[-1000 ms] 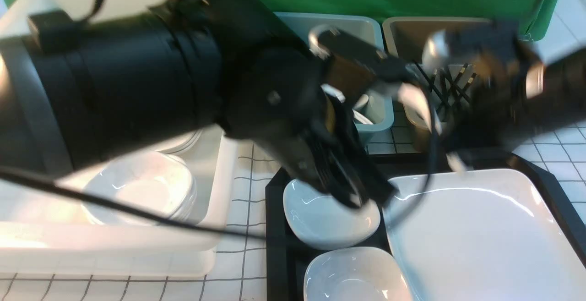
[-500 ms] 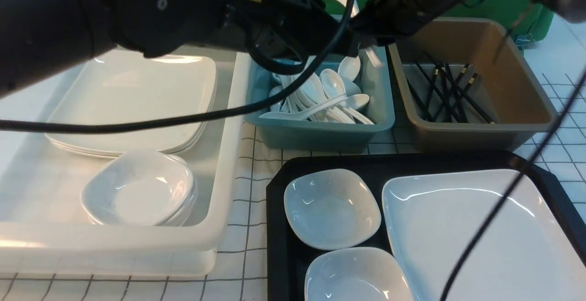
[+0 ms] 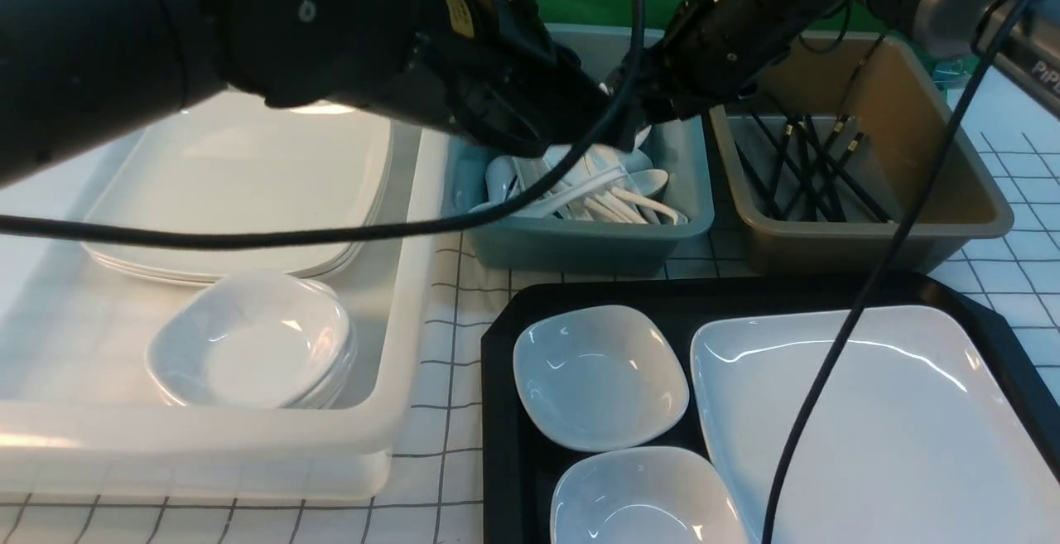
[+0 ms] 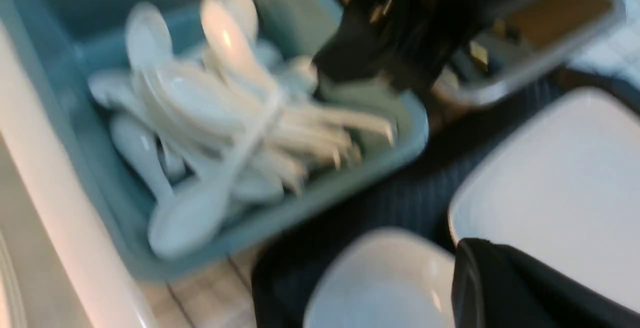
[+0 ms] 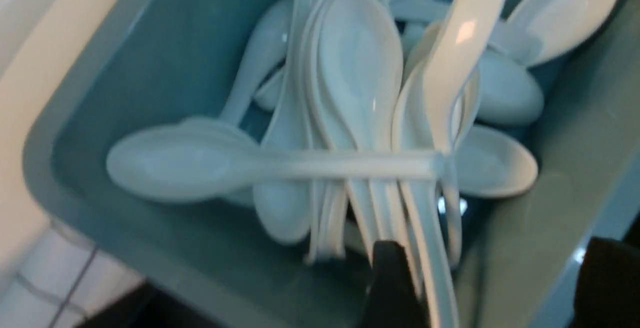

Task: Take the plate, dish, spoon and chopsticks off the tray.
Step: Use the right arm to put the soup spoon into the small storage box in the middle, then use the left arm to grab a small plate from the dinner plate

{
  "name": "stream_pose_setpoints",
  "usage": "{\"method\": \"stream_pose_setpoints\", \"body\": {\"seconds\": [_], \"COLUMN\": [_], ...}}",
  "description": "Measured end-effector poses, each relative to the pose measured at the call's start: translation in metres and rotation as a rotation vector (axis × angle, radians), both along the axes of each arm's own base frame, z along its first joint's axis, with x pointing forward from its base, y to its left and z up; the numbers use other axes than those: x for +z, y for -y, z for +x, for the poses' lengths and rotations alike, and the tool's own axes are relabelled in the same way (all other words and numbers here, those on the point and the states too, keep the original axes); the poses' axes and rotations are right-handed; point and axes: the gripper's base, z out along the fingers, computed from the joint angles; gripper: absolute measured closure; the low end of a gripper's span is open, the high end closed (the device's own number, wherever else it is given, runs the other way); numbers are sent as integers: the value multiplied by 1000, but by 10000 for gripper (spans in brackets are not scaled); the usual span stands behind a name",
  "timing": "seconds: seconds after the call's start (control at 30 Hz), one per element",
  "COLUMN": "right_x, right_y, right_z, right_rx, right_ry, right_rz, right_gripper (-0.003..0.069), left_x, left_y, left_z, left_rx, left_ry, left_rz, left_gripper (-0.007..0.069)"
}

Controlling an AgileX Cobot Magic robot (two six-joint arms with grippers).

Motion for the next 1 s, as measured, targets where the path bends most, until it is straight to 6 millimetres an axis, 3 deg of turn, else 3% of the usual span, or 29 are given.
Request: {"method": "stream_pose_setpoints", "body": {"seconds": [0.1,0.17,0.2,0.23,0.27,0.3,0.37,0.4,0.57,0.67,0.7,0.8,1.0], "right_x": [24,63,69,92,104,109,126,126,115,101,91,75,63], "right_y": [8,19,21,29,34,35,52,52,82,96,106,122,139], "right_z": [-17,-39,-43,-62,-75,-77,-115,-115,-186,-214,-229,-252,-286], "right_rx": [47,60,61,62,63,63,74,74,107,98,80,43,20], "right_ry": [-16,44,56,93,112,122,138,138,111,124,135,144,172], "right_rz": [-50,-42,-38,-23,-16,-12,-14,-14,-50,-46,-40,-38,-31], "right_gripper": [352,557,567,622,634,636,650,650,652,653,653,658,659], "left_x": [-13,-31,-31,-44,-51,-52,-72,-73,-108,-123,-131,-142,-158], "left_y": [1,9,10,18,24,25,45,45,67,70,70,72,76], "left_z": [-7,-17,-17,-23,-28,-29,-41,-40,-46,-42,-39,-35,-28], "left_rx": [-63,-161,-168,-225,-255,-260,-329,-329,-368,-360,-353,-343,-338], "left_ry": [-119,-263,-260,-330,-363,-369,-437,-442,-515,-532,-536,-529,-517], "left_rz": [70,141,144,199,230,235,300,303,376,414,439,464,476], "left_gripper": [625,625,625,625,625,625,625,625,587,531,478,361,188]}}
